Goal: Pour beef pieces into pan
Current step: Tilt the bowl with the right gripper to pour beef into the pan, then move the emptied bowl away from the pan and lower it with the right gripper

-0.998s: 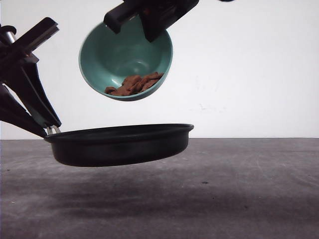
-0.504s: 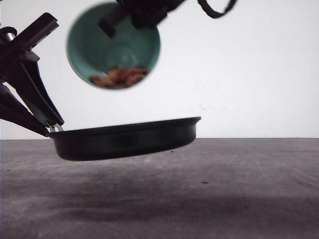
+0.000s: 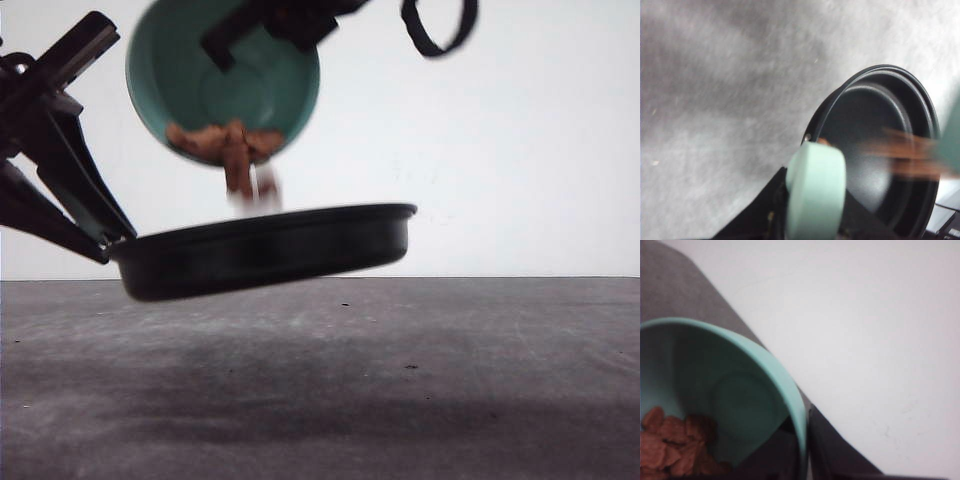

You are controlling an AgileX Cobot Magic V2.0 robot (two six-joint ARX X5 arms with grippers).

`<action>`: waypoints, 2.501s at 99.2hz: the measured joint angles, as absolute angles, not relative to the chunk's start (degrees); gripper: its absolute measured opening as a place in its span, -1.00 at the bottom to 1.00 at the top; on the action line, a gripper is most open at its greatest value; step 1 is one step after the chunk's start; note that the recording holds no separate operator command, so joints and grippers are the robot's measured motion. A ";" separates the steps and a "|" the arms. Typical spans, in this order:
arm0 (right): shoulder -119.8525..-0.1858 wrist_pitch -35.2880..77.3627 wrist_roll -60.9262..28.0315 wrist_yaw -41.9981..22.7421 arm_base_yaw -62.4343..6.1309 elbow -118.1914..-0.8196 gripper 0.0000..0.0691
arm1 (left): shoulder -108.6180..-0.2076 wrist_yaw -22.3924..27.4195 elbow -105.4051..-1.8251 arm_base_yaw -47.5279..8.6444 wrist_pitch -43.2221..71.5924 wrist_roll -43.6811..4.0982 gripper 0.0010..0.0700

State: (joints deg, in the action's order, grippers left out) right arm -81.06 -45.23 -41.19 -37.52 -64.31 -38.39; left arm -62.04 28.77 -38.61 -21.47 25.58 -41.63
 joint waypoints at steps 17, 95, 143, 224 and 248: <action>-81.06 -48.58 -41.32 -37.50 -63.70 -35.64 -0.96 | -62.04 28.69 -38.89 -20.67 25.67 -41.63 -0.88; -83.26 -68.01 -54.35 -30.39 -59.68 -35.31 -0.96 | -62.04 26.50 -38.89 -20.47 26.81 -41.17 -0.88; -89.84 -75.83 -58.46 -29.98 -59.79 -35.09 -0.96 | -62.04 26.44 -38.89 -20.49 25.50 -41.15 -0.88; -85.56 -73.49 -42.44 -45.19 -61.69 -34.41 -0.96 | -62.08 25.19 -38.89 -20.38 21.56 -40.03 -0.88; -73.41 -54.26 -24.95 -50.41 -62.57 -35.05 -0.96 | -62.08 24.71 -38.89 -20.38 20.78 -38.37 -0.88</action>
